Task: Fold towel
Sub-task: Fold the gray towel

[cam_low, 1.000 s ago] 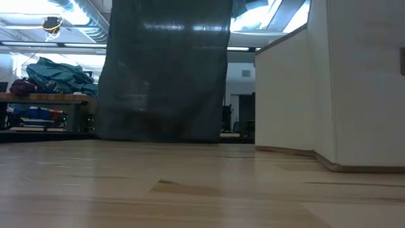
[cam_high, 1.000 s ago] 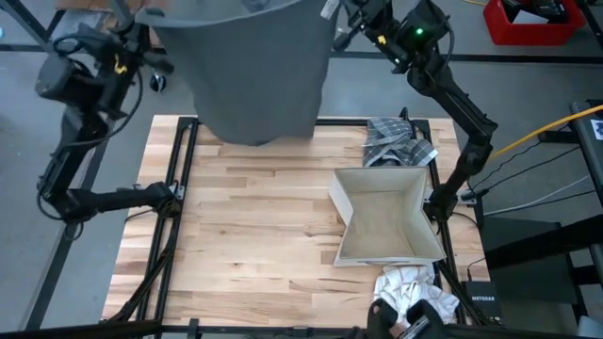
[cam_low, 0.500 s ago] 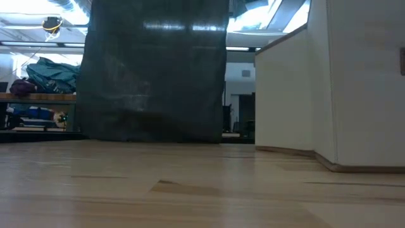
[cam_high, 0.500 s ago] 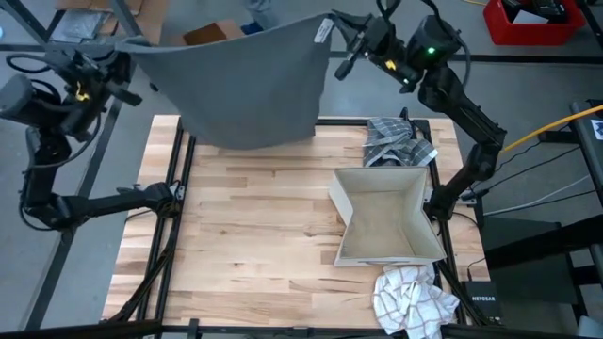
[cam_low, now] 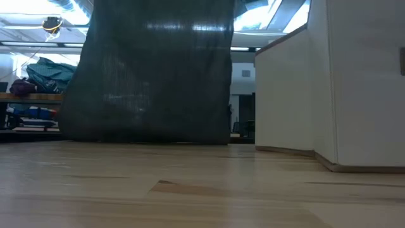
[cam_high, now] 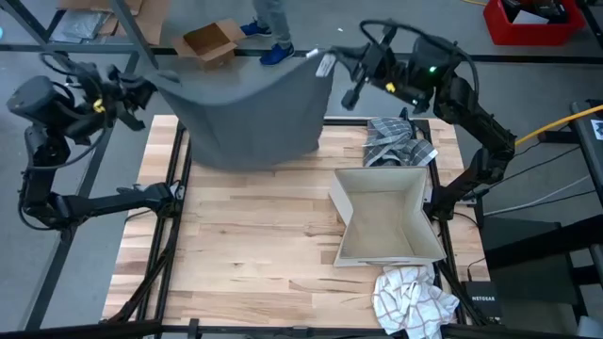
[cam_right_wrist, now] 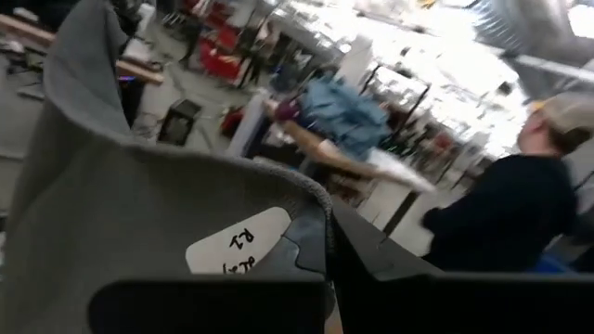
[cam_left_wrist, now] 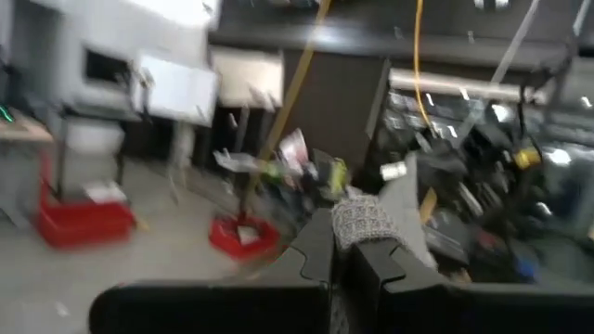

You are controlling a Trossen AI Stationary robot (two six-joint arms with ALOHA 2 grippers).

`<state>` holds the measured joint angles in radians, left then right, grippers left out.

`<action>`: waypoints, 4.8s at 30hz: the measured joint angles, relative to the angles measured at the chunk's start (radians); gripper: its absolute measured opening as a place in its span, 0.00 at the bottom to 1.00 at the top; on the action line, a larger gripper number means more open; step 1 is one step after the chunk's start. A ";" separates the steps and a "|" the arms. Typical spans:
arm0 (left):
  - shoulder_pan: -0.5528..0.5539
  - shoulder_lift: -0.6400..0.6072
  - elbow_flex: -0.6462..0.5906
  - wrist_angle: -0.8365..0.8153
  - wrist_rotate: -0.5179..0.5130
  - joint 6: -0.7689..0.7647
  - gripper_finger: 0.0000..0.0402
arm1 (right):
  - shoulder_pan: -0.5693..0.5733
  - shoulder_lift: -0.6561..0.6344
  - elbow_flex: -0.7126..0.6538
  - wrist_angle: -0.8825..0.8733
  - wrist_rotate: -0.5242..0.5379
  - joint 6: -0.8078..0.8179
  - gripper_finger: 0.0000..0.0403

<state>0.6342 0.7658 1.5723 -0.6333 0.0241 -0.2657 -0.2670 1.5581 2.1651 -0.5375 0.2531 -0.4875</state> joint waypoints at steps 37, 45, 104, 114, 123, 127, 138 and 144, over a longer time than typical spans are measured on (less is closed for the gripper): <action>0.000 -0.009 0.000 -0.362 0.586 -0.230 0.00 | 0.313 -0.070 0.000 -0.298 -0.047 0.493 0.01; 0.000 -0.003 -0.001 -0.482 0.478 -0.220 0.00 | 0.299 -0.035 0.000 -0.359 0.054 0.429 0.01; 0.000 0.195 -0.139 -0.914 -0.509 -0.018 0.00 | -0.309 0.384 -0.001 -0.515 -0.184 0.009 0.01; 0.000 0.200 -0.261 -0.929 -0.320 -0.019 0.00 | -0.309 0.402 -0.002 -0.668 -0.273 0.018 0.01; -0.009 0.198 -0.341 -0.929 -0.132 -0.026 0.00 | -0.285 0.402 -0.002 -0.855 -0.437 0.080 0.01; -0.053 0.197 -0.374 -0.930 -0.048 -0.058 0.00 | -0.241 0.402 -0.002 -0.892 -0.447 0.092 0.01; -0.264 0.197 -0.440 -0.928 0.103 -0.223 0.00 | -0.120 0.402 -0.002 -0.965 -0.449 0.094 0.01; -0.397 0.199 -0.477 -0.925 0.147 -0.339 0.00 | -0.069 0.402 -0.008 -0.999 -0.449 0.098 0.01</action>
<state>0.2368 0.9646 1.0948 -1.5583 0.1715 -0.6052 -0.3359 1.9606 2.1570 -1.5368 -0.1959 -0.3898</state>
